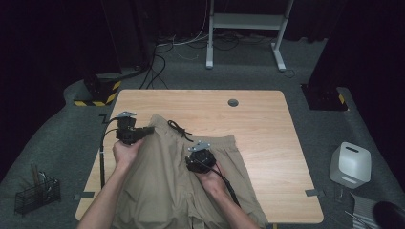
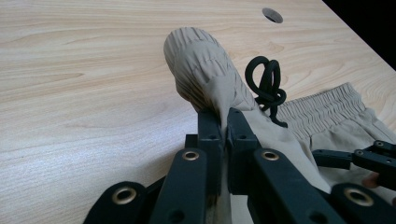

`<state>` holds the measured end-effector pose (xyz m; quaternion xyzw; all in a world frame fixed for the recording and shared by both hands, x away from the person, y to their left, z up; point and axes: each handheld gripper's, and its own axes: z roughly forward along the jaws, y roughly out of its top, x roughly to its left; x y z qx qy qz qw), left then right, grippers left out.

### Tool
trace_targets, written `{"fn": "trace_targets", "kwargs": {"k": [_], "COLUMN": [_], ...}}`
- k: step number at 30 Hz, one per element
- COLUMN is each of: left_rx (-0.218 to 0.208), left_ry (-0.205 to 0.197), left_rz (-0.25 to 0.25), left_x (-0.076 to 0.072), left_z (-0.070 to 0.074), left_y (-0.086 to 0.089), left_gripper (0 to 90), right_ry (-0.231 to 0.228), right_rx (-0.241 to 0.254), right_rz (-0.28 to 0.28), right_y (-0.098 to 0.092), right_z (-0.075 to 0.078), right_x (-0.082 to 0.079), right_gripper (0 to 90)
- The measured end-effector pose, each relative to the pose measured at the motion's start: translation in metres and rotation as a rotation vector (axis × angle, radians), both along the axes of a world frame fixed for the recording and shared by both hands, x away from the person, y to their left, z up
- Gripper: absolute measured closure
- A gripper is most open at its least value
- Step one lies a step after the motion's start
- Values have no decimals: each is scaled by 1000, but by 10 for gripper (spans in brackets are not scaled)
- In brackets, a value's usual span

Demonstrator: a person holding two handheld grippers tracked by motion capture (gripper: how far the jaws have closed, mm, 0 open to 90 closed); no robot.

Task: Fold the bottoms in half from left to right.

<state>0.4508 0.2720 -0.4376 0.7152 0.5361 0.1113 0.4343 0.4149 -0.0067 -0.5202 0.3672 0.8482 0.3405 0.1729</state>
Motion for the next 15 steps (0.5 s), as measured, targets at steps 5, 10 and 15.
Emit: {"fn": "trace_targets", "kwargs": {"k": [5, 10, 15], "left_rx": [20, -1, -19], "left_ry": [-27, -53, -50], "left_rz": [-28, -48, -45], "left_x": [-8, -12, -9], "left_z": [5, 10, 9], "left_y": [-8, -16, -17], "left_gripper": [870, 870, 870], "right_ry": [9, -1, 20], "right_rx": [17, 48, -8], "right_rz": [7, 42, 87], "right_y": [-5, -27, -23], "right_z": [6, 21, 11], "right_x": [-4, -29, -39], "right_gripper": [447, 427, 420]}}
